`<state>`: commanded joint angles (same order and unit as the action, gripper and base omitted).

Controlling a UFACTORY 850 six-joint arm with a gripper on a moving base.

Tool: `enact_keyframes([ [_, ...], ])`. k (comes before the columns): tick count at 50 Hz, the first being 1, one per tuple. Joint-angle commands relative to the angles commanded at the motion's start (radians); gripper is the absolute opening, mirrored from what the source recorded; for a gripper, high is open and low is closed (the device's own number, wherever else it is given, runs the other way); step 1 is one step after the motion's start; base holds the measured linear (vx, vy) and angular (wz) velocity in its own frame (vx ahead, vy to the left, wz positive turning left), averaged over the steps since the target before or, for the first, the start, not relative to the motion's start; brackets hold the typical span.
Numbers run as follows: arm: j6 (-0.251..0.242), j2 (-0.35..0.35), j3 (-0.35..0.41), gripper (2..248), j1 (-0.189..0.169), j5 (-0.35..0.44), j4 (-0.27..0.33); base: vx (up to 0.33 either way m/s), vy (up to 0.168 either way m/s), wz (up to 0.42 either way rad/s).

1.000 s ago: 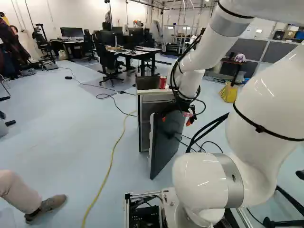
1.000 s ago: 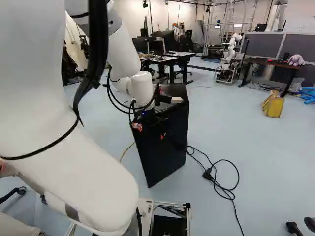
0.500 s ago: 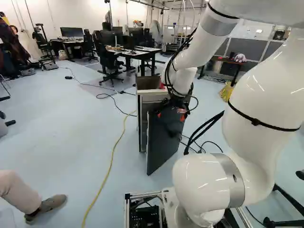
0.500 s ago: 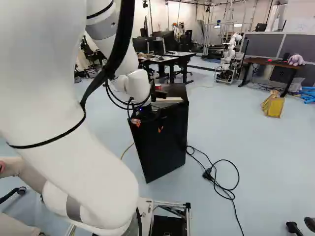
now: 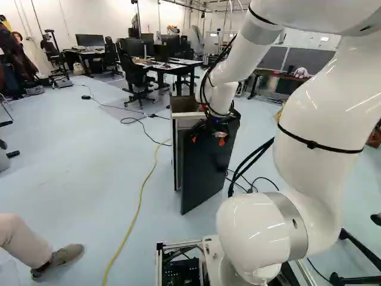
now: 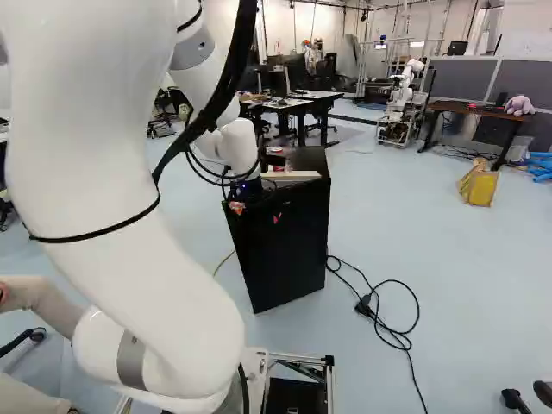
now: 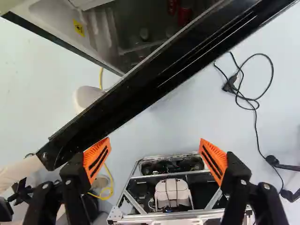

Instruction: Grab a drink from the fridge

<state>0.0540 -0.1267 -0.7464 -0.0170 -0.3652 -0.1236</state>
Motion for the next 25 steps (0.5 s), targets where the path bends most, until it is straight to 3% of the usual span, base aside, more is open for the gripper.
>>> enact_keyframes([
  [25,0.000,-0.009,-0.010,247,0.006,0.030,0.013,0.000,0.000,0.000],
])
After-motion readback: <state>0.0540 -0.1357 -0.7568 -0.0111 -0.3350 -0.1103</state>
